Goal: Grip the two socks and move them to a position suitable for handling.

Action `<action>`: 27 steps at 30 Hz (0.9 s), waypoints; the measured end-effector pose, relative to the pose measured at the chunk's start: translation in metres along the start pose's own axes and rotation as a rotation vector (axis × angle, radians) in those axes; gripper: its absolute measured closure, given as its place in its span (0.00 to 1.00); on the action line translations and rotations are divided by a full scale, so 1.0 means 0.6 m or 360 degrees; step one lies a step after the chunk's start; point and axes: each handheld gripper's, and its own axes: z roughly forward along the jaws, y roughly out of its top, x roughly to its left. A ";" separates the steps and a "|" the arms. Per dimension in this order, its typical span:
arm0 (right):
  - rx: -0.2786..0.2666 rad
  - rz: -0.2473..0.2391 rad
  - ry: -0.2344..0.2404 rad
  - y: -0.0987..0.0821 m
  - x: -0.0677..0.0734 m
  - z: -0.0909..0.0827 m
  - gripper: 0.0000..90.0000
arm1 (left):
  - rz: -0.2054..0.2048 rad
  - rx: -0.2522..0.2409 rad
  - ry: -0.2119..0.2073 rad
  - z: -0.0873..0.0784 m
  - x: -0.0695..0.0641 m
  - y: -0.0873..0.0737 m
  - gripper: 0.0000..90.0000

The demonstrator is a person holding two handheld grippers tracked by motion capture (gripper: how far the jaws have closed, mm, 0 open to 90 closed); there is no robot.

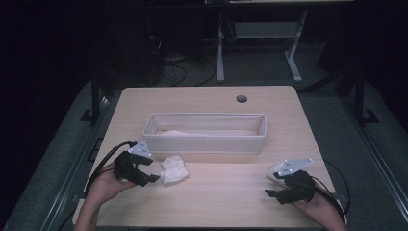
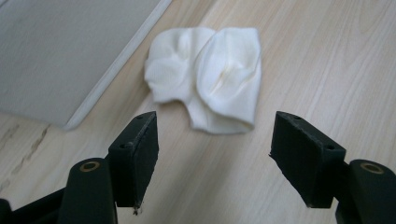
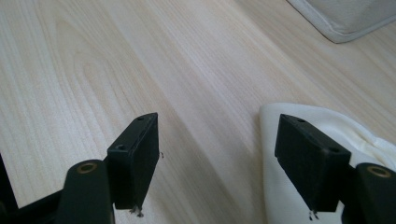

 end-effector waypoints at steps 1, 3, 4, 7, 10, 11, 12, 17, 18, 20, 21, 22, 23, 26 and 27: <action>0.0000 0.0000 0.0000 0.000 0.000 0.000 0.34 | -0.0001 -0.0003 -0.0005 0.003 -0.001 0.004 0.36; -0.0008 0.0004 0.0004 -0.001 0.000 -0.001 0.34 | 0.0010 0.0014 -0.0018 0.008 -0.001 0.014 0.36; -0.0009 0.0004 0.0009 -0.001 0.001 -0.002 0.34 | 0.0026 0.0027 -0.0020 0.011 -0.001 0.019 0.36; -0.0004 -0.0005 0.0010 -0.002 0.001 -0.002 0.34 | 0.0039 0.0041 -0.0029 0.016 0.000 0.029 0.37; -0.0014 -0.0002 0.0018 -0.002 0.003 -0.002 0.34 | 0.0037 0.0060 -0.0041 0.024 0.002 0.038 0.37; -0.0014 -0.0002 0.0018 -0.002 0.003 -0.002 0.34 | 0.0034 0.0061 -0.0047 0.026 0.003 0.040 0.37; -0.0013 -0.0007 0.0020 -0.002 0.004 -0.002 0.34 | 0.0042 0.0074 -0.0052 0.029 0.005 0.043 0.38; -0.0017 -0.0005 0.0029 0.000 0.005 0.000 0.34 | 0.0030 0.0108 -0.0067 0.049 0.011 0.051 0.39; -0.0015 -0.0007 0.0033 0.000 0.005 0.000 0.34 | 0.0026 0.0121 -0.0067 0.054 0.012 0.053 0.39; 0.0000 -0.0025 0.0032 0.001 0.007 0.001 0.34 | 0.0027 0.0146 -0.0071 0.068 0.014 0.058 0.41; 0.0000 -0.0025 0.0032 0.001 0.007 0.001 0.34 | 0.0027 0.0146 -0.0071 0.068 0.014 0.058 0.41; 0.0000 -0.0028 0.0032 0.001 0.008 0.001 0.34 | 0.0032 0.0162 -0.0071 0.073 0.015 0.059 0.41; -0.0005 -0.0026 0.0032 0.001 0.008 0.001 0.34 | 0.0033 0.0176 -0.0071 0.078 0.015 0.060 0.42; -0.0008 -0.0027 0.0037 0.002 0.009 0.001 0.34 | 0.0038 0.0201 -0.0077 0.088 0.017 0.063 0.44; -0.0001 -0.0034 0.0038 0.002 0.010 0.002 0.34 | 0.0033 0.0206 -0.0076 0.092 0.017 0.064 0.45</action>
